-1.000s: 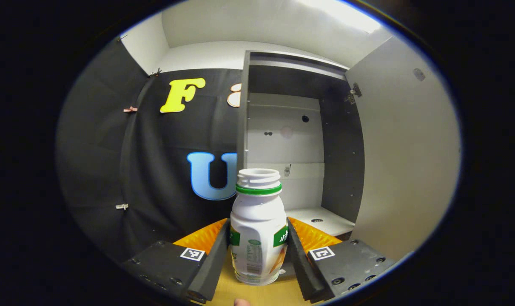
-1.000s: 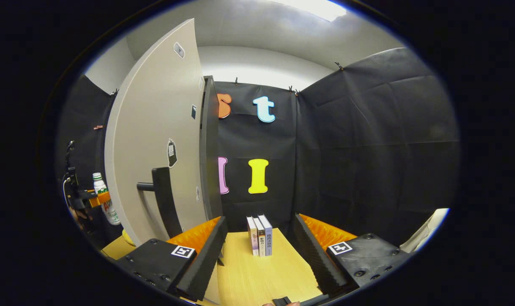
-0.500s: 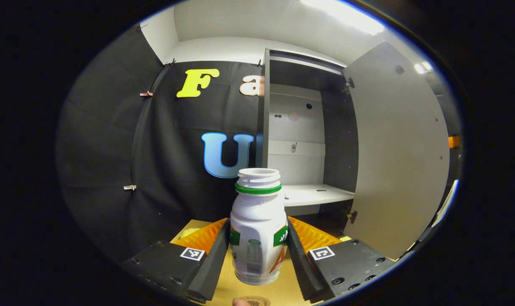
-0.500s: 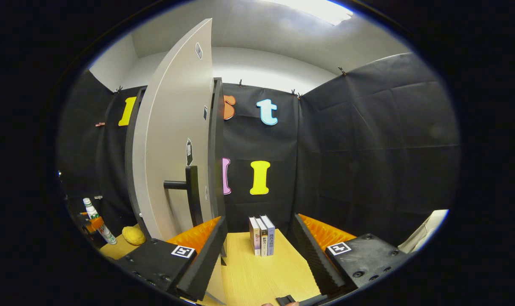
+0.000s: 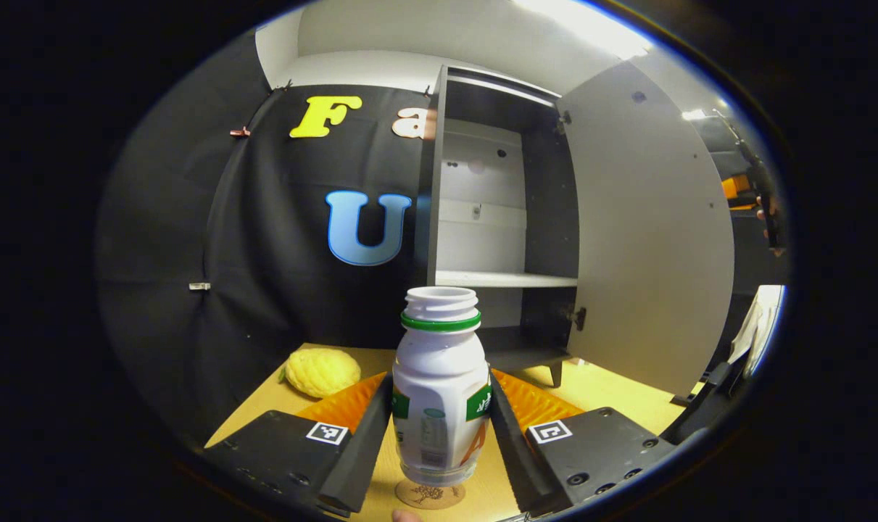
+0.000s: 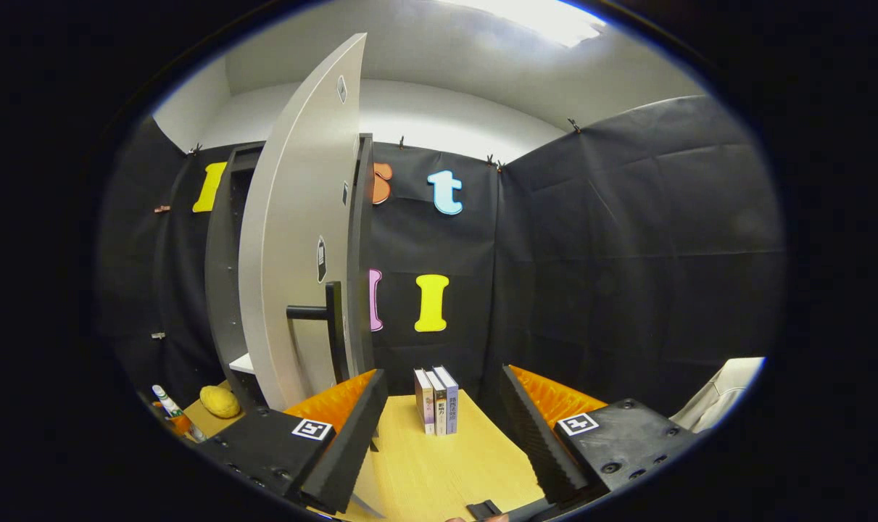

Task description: Open the cabinet door with the right hand, grasp the bottle in the cabinet with the left hand and place it on the coaster, then close the cabinet door with the right hand.

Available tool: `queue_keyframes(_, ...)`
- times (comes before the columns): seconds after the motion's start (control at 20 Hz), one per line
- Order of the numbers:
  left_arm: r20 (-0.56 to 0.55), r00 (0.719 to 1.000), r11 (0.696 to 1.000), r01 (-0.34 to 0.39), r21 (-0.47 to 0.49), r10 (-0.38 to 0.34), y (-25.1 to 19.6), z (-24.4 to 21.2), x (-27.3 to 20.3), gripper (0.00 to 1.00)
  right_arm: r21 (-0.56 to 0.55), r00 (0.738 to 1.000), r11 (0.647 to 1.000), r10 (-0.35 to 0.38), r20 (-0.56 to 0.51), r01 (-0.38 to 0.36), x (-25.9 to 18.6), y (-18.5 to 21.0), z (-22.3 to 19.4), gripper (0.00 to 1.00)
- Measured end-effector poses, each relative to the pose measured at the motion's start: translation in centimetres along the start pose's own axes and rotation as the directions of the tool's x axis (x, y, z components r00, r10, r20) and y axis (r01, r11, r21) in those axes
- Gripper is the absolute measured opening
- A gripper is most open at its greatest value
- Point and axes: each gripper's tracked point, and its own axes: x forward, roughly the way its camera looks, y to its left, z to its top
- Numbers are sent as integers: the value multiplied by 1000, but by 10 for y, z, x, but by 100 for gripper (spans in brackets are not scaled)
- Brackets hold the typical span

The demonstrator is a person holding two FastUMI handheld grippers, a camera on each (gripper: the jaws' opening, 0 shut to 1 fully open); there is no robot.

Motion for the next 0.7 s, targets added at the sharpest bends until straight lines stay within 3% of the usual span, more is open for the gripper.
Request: queue_keyframes(0.7, -44, 998, 999, 36, -22, -37, 12, -111, 15, 76, 54, 996, 996, -61, -73, 65, -10, -16, -10, 96)
